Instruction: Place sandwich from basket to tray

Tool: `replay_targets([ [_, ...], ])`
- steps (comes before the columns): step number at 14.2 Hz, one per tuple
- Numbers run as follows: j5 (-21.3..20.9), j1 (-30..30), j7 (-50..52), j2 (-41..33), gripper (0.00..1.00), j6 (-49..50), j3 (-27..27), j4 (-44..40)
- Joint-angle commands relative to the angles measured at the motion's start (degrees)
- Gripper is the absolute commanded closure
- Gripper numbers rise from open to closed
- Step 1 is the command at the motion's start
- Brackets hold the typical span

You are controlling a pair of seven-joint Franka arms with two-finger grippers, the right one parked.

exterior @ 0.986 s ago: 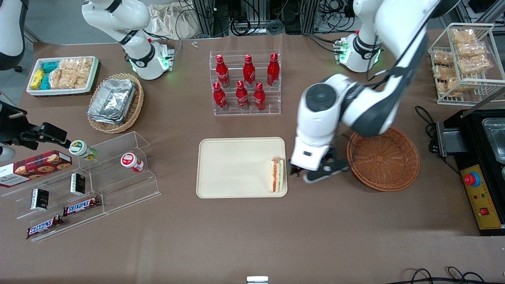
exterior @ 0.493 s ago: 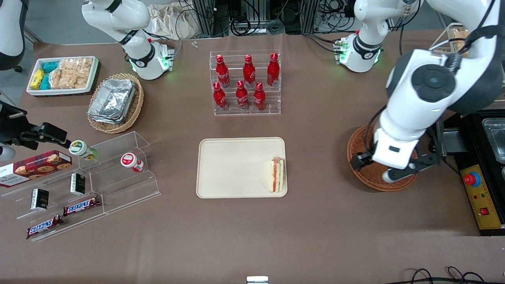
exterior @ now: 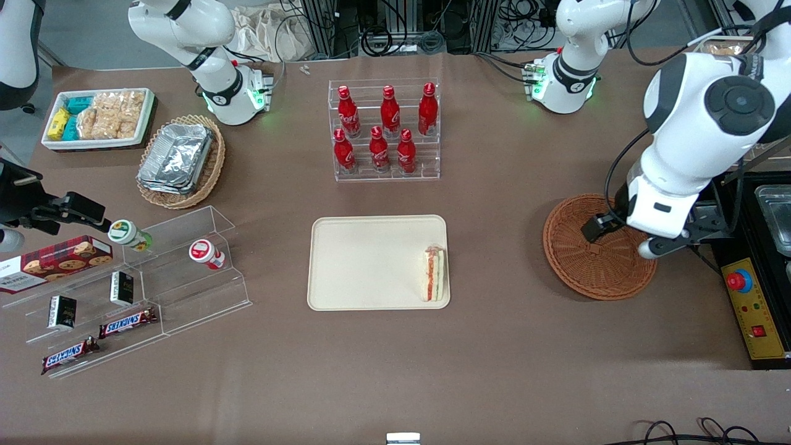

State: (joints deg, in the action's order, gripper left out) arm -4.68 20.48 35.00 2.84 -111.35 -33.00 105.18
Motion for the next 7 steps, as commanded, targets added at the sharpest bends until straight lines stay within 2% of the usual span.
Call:
replay_targets([
  [1,2.57,3.07,-5.37,-7.32,0.01,-1.68,-0.22,7.05],
  [3,4.57,7.88,-13.86,-7.15,0.00,-0.63,-0.22,5.57],
  [4,6.94,10.95,-15.30,-6.19,0.00,-0.45,-0.22,3.56],
  [7,7.40,13.71,-15.66,-4.17,0.00,1.91,-0.22,0.47],
])
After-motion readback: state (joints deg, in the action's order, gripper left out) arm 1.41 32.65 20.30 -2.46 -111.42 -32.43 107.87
